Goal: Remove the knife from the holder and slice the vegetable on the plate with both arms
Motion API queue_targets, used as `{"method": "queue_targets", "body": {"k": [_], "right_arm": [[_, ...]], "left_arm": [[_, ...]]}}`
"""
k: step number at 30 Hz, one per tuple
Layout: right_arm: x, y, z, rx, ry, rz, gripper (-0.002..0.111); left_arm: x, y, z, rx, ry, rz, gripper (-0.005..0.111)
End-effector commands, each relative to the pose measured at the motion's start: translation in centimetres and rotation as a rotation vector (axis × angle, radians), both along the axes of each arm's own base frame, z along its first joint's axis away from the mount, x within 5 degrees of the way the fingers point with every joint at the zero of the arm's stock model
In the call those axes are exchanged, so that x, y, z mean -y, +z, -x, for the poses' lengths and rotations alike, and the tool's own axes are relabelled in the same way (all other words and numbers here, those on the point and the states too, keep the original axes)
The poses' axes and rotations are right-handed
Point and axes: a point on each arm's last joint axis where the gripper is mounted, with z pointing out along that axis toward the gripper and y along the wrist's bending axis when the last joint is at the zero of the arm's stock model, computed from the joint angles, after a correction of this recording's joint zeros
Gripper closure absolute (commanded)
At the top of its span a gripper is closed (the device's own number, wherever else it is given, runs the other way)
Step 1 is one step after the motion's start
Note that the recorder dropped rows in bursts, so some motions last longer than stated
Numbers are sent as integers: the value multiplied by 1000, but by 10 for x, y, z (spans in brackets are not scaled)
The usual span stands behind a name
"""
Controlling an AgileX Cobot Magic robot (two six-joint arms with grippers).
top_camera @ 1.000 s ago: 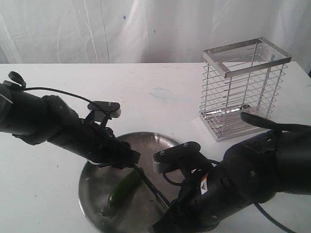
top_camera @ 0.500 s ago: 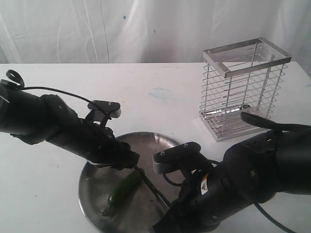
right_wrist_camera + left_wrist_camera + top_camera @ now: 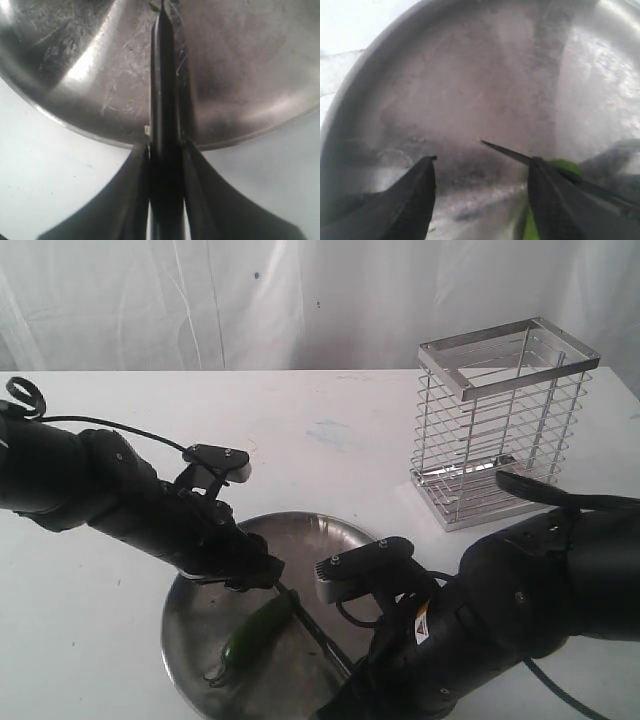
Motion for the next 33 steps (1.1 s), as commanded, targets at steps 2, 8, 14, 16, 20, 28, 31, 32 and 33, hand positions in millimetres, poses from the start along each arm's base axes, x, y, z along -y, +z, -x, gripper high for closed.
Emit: {"method": "queue_targets", "body": {"k": [2,8,14,16,20,28,31,32,33], "right_arm": [[0,0,1,-4,9,5,108],[-1,2,-1,-1,9,1,108],[-2,3,-1,0,10,-1,108],[-2,3,-1,-5,11,2,108],[-1,3,0,-19,15,11,108],[2,1,4,-51,39,47,108],[3,1,5,-66,44,59,108],[3,1,6,-71,46,63,108],[3,1,6,-75,47,65,108]], "left_arm": [[0,18,16,-35,-115,6,48],[1,6,21,-119,-173,-15,48],[1,-14,20,-180,-176,-39,48],[1,-21,19,-193,-171,-49,48],[1,-30,17,-198,-157,-62,48],[0,-31,13,-175,-136,-68,48],[0,-31,13,-170,-133,-69,48],[0,-31,13,-168,-132,-70,48],[0,-31,13,-168,-132,-70,48]]}}
